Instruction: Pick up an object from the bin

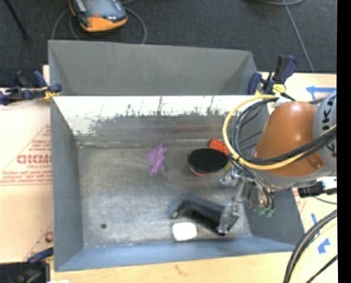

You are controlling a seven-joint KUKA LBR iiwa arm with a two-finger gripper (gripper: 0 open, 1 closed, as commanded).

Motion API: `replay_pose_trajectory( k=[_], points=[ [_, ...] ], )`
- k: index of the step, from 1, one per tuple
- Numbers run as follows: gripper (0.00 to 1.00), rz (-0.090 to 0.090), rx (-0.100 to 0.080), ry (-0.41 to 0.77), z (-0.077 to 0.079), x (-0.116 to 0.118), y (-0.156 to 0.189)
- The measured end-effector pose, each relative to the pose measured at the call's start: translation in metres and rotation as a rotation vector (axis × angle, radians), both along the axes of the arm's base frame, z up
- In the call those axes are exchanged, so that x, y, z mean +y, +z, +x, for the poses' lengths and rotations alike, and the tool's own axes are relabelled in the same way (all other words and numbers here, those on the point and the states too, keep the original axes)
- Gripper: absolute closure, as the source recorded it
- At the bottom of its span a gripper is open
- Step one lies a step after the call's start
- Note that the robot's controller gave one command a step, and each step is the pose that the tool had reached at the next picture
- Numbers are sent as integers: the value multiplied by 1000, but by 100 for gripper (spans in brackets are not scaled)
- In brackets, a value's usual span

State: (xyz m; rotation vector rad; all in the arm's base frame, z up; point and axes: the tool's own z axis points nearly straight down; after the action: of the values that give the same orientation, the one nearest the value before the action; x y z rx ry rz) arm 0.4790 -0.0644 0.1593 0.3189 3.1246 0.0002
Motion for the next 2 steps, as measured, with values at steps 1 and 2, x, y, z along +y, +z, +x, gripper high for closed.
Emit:
replay_pose_trajectory(
  k=[1,2],
  points=[
    [0,1,1,-72,1,5,-15],
    [0,0,-3,-207,0,14,-91]
  ],
)
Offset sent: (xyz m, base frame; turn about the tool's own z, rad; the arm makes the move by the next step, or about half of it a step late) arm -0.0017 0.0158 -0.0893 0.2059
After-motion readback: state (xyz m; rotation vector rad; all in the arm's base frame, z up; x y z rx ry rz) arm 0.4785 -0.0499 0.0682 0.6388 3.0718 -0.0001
